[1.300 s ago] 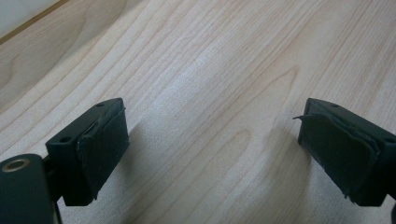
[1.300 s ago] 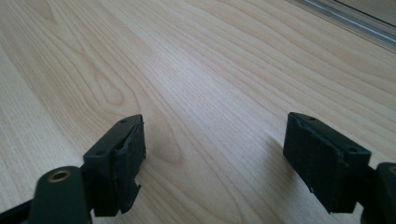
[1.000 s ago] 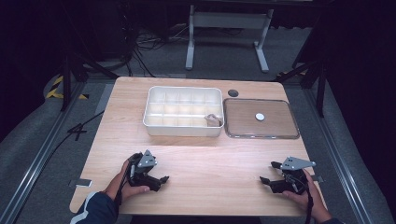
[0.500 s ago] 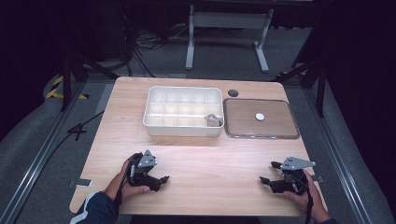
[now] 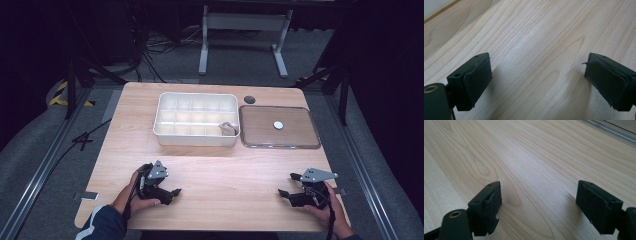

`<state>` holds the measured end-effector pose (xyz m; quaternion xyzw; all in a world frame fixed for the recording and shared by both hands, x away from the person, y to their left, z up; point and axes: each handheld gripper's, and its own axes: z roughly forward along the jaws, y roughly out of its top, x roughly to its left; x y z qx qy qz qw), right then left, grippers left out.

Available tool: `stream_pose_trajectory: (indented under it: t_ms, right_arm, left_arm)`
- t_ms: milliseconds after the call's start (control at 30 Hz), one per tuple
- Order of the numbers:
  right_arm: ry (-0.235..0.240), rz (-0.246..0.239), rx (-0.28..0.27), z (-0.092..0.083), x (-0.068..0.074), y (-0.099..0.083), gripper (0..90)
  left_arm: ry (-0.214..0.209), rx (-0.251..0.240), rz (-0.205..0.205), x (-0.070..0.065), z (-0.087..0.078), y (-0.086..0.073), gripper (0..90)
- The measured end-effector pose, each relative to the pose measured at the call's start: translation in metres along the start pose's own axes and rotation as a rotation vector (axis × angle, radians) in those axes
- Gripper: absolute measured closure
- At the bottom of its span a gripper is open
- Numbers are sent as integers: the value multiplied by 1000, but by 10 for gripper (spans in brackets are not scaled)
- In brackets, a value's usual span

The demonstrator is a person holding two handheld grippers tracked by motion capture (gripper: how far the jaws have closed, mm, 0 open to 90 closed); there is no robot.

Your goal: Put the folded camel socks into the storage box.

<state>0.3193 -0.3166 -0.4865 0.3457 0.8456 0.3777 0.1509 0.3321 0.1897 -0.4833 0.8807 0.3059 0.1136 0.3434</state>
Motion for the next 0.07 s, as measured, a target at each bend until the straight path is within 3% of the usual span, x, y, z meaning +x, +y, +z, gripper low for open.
stream_pose_trajectory:
  t_ms: [67]
  right_arm:
    - [0, 0, 0, 0, 0, 0, 210]
  left_arm:
    - [0, 0, 0, 0, 0, 0, 74]
